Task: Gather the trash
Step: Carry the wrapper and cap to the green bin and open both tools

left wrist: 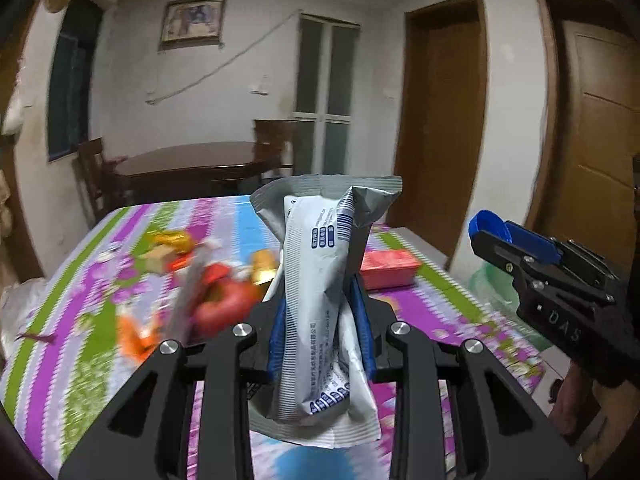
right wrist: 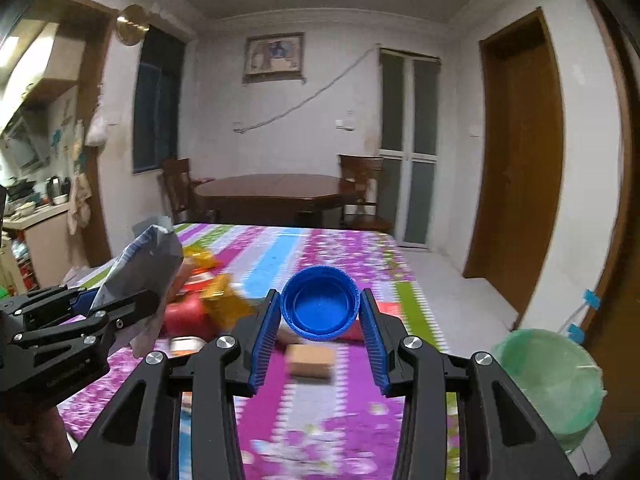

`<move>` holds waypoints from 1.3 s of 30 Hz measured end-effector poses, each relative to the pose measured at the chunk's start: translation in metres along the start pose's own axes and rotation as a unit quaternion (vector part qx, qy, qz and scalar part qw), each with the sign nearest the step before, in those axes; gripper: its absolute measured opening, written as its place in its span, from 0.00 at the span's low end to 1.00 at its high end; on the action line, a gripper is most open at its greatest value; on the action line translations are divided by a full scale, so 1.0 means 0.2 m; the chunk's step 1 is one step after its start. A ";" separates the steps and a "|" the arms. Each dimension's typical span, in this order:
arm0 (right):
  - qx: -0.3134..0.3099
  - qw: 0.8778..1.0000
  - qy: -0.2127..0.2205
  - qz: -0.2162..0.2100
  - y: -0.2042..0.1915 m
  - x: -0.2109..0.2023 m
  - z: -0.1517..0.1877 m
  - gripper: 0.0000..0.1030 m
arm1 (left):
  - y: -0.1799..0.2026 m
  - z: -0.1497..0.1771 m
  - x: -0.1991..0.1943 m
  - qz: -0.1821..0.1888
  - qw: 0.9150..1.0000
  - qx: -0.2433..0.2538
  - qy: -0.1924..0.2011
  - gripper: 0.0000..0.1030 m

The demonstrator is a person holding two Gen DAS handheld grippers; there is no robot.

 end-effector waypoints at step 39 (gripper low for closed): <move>0.222 0.952 -0.149 0.149 2.04 -0.25 0.70 0.64 | 1.84 0.14 0.66 0.235 0.947 0.139 -0.171 0.70</move>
Point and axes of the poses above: each gripper's, at about its wrist camera, not at the fingertips, and x roughly the way its jaws point, y to its right, z to its underside, the point moved 9 cm from there along x, roughly the way its jaws point, and after that the axes turned 15 degrees about -z, right-handed, at the moved point
